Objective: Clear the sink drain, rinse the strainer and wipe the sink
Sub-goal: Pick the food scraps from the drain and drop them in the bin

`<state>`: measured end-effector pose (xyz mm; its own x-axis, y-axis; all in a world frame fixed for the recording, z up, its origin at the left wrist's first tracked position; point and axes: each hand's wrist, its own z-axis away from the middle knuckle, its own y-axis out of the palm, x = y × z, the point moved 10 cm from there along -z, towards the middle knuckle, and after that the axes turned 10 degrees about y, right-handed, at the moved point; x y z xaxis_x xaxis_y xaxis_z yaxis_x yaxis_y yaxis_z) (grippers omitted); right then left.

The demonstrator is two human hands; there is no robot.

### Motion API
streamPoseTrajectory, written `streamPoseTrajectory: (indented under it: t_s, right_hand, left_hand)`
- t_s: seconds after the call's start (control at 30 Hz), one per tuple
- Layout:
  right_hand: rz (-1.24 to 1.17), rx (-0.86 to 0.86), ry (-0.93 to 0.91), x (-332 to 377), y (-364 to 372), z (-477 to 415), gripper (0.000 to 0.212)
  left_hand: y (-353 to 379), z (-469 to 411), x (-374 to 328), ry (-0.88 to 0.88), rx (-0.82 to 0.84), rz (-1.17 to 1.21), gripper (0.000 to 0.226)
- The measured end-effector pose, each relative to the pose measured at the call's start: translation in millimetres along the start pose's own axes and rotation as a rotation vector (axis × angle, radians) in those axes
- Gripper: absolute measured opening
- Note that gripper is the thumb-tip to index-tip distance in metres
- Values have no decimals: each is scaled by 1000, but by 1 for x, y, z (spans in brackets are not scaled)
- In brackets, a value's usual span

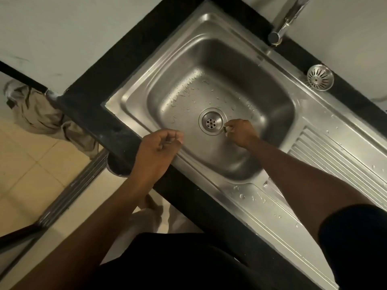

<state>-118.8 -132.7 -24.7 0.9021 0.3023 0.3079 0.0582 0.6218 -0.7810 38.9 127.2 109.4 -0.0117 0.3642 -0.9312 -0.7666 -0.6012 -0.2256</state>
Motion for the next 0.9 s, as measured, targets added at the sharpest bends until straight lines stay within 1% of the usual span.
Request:
streamPoseTrajectory:
  t_s: [0.2, 0.43, 0.53, 0.67, 0.7, 0.8, 0.9]
  right_hand:
    - [64, 24, 5, -3, 12, -17, 24]
    - [41, -30, 36, -7, 15, -27, 33]
    - [112, -39, 1, -5, 17, -28, 33]
    - [244, -49, -67, 6, 20, -27, 28]
    - [246, -52, -64, 7, 19, -28, 27]
    - [126, -67, -1, 3, 13, -30, 24]
    - [-153, -93, 97, 0, -2, -26, 19]
  left_hand:
    - [8, -13, 0, -11, 15, -19, 9]
    - [8, -24, -7, 33, 29, -5, 11]
    - [8, -27, -10, 46, 24, 9, 16]
    - [8, -27, -10, 56, 6, 29, 12]
    - [8, -27, -9, 51, 4, 32, 11]
    - [7, -26, -10, 44, -5, 41, 11]
    - [3, -25, -17, 76, -10, 43, 11]
